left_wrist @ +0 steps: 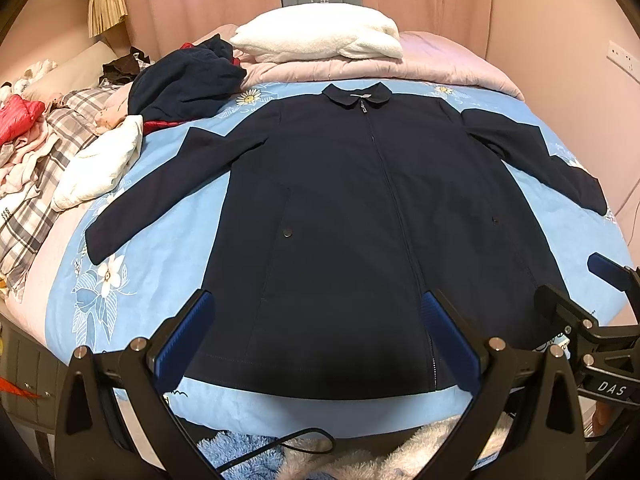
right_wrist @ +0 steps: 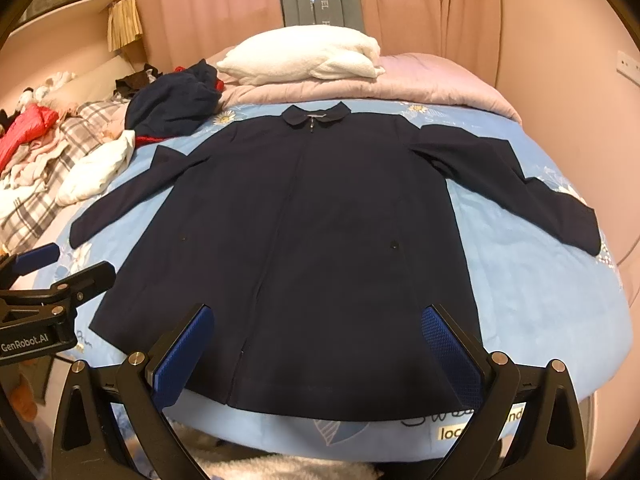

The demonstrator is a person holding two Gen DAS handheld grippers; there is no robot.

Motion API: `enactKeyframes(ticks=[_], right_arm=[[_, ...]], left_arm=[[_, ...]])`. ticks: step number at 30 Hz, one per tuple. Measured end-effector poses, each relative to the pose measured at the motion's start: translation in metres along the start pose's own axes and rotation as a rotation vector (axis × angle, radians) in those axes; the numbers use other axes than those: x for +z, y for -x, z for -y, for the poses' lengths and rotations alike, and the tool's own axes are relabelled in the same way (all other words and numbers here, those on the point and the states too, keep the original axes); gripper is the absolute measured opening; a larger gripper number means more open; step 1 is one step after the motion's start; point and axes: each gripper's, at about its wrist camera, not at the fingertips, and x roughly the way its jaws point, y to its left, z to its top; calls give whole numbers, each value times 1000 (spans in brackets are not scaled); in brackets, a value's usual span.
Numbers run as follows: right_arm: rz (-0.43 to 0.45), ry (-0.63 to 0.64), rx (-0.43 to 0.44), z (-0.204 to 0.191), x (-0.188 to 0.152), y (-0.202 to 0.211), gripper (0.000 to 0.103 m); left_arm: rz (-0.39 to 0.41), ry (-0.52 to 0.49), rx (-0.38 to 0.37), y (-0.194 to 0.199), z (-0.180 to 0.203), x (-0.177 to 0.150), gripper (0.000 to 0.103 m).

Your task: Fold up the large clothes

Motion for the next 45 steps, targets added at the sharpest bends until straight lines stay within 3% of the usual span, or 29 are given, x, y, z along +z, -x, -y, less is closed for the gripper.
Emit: enactKeyframes(ticks=[40, 45], right_arm=[[-18, -18, 14, 1, -2, -5, 103], [-14, -63, 84, 11, -3, -7, 103]], left_arm=[[-12, -14, 8, -5, 0, -3, 103], [-14, -3, -5, -9, 0, -2, 103]])
